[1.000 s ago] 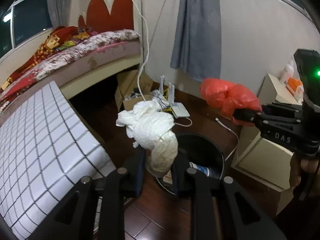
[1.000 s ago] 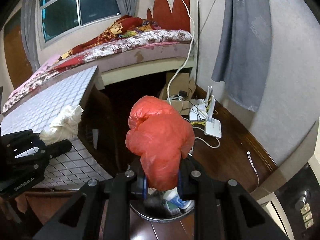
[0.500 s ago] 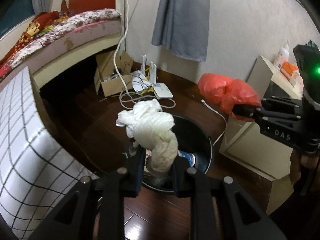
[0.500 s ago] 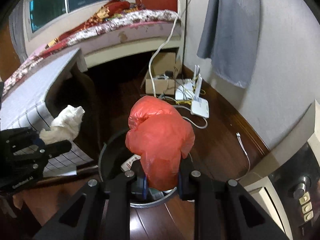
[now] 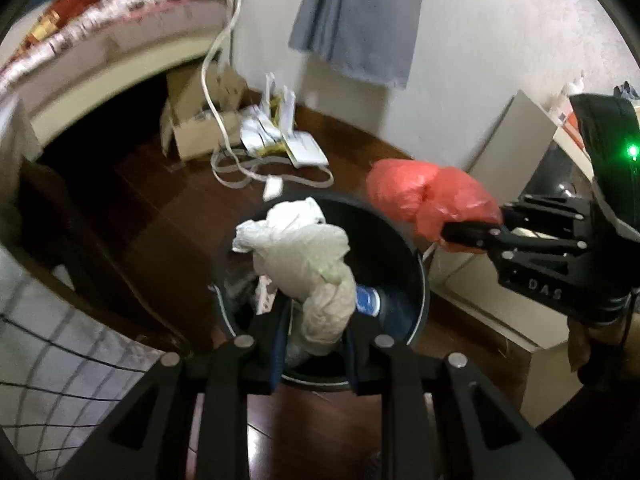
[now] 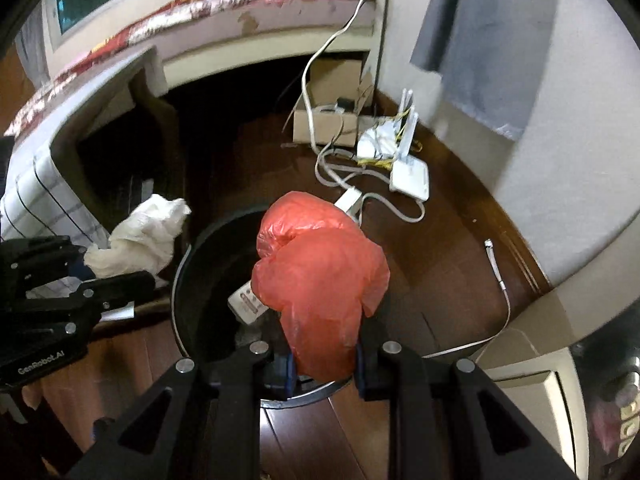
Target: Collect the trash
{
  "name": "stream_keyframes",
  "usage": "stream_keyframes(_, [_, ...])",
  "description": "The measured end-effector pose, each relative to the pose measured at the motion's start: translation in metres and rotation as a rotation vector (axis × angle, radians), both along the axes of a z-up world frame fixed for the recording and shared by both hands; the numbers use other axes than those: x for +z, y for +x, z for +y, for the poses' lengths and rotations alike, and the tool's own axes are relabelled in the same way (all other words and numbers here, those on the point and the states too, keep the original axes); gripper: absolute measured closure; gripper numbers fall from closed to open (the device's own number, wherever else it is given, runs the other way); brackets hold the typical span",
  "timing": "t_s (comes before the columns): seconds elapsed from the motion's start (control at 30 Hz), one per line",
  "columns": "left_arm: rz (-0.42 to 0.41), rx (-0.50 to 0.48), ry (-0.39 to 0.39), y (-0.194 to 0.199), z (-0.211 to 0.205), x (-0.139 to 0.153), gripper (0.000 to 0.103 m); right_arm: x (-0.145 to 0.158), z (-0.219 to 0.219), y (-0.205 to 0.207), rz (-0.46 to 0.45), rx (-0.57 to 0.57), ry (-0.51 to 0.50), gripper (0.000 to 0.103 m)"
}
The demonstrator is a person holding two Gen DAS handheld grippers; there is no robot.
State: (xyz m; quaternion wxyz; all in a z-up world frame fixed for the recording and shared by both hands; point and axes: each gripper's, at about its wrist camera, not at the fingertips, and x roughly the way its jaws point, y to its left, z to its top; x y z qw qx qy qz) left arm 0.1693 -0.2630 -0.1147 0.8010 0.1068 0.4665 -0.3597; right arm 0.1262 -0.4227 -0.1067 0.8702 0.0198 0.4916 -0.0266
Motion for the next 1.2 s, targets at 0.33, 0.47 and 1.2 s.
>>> stream_keyframes(0.33, [0.090, -0.021, 0.005, 0.018, -0.014, -0.034, 0.070, -0.036, 0.000, 0.026, 0.083, 0.049, 0.048, 0.076])
stream_keyframes(0.47, [0.031, 0.053, 0.060, 0.020, -0.008, -0.043, 0.005, -0.060, -0.014, 0.033, 0.134, -0.010, -0.034, 0.001])
stream_keyframes(1.2, [-0.070, 0.182, 0.072, 0.009, 0.030, -0.015, 0.001, -0.030, 0.000, 0.017, 0.108, -0.038, -0.085, 0.001])
